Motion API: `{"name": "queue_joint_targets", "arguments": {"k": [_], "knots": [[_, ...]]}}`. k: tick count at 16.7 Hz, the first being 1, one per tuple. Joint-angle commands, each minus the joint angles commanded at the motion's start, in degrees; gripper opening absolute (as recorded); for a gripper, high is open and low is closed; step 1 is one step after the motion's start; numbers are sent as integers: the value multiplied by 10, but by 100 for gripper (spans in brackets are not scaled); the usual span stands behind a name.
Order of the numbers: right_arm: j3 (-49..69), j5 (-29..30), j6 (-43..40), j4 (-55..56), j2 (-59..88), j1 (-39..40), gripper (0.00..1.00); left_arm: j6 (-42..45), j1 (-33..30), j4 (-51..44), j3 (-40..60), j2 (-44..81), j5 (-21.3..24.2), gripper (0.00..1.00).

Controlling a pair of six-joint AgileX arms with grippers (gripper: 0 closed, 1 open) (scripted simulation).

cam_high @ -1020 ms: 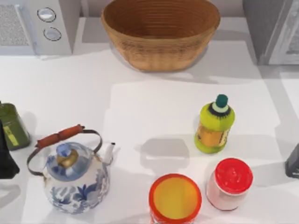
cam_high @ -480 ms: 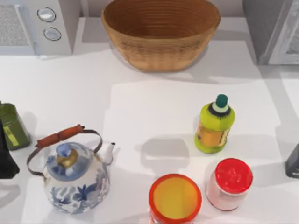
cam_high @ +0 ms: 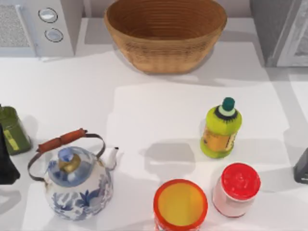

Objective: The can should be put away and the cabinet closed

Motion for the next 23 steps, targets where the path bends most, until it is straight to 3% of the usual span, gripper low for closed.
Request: {"name": "queue_joint_targets", "arguments": {"k": [5,10,23], "knots": [[-28,-6,-1,6,-25,-3,100,0,0,0,0,0,0,100],[-180,-24,-6,42,-159,-31,100,0,0,0,0,0,0,100],[-933,-38,-20,241,-782,-123,100,0,0,0,0,0,0,100]]}}
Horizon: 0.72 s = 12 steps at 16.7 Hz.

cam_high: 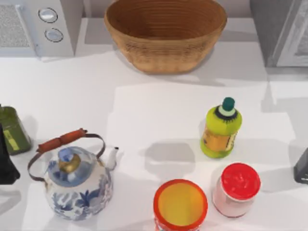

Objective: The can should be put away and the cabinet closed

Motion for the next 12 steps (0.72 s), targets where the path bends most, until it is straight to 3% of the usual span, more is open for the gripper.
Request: {"name": "queue_joint_targets", "arguments": {"k": [6,12], "knots": [[-372,-18,-1,86,-242,27,100,0,0,0,0,0,0,100],[-600,-32,6,139,-388,61,100,0,0,0,0,0,0,100]]}}
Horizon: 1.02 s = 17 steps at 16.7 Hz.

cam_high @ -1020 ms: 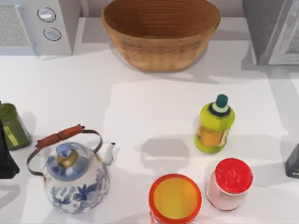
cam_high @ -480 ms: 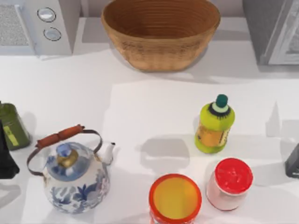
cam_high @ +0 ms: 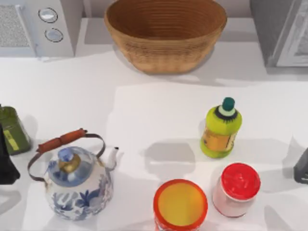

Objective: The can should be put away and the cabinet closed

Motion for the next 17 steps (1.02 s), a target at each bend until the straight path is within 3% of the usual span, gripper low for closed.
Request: {"name": "queue_joint_targets", "arguments": {"k": [10,17], "knots": [[-44,-4,4,13,-16,3,100,0,0,0,0,0,0,100],[15,-115,9,166,178,-109,100,0,0,0,0,0,0,100]]}}
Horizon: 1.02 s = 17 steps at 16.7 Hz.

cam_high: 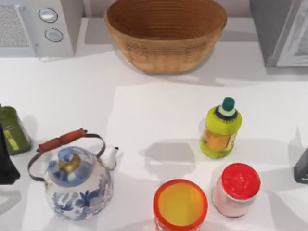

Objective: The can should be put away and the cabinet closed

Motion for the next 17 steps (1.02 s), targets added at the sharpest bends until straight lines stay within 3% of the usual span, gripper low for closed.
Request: {"name": "queue_joint_targets", "arguments": {"k": [9,17], "knots": [[98,-246,7,341,452,-246,100,0,0,0,0,0,0,100],[139,-411,8,492,638,-418,100,0,0,0,0,0,0,100]]}}
